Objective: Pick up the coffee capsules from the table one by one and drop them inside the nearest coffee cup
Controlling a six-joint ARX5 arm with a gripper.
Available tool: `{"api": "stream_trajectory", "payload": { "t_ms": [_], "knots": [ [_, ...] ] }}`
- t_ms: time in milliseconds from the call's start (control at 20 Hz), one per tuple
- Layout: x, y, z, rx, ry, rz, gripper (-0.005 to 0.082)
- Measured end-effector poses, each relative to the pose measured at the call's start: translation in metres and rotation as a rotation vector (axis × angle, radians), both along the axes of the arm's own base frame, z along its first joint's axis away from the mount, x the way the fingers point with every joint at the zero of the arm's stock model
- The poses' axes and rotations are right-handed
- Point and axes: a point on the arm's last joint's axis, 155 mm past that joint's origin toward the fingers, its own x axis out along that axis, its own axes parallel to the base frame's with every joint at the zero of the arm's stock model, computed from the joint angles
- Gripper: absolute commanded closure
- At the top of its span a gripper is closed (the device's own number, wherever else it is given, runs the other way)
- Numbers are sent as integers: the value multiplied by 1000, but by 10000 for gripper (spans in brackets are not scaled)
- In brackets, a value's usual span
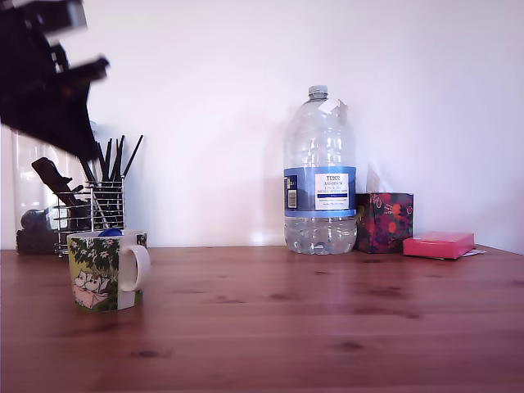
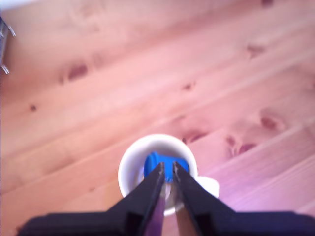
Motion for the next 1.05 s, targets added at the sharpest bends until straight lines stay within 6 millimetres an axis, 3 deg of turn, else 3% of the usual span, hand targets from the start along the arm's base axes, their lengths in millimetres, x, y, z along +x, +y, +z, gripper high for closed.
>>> {"api": "stream_trajectory", "payload": {
  "t_ms": [100, 300, 400, 550, 750, 1050],
  "knots": [
    [-13, 7, 2, -17, -58, 8, 789],
    [-36, 31, -21, -46, -118, 64, 788],
    [-45, 41, -20, -96, -182, 101, 788],
    [-66, 45, -14, -158, -285, 105, 788],
    [-89, 48, -24, -203, -334, 118, 788],
    [-111, 60, -23, -244, -427, 168, 789]
  ]
}}
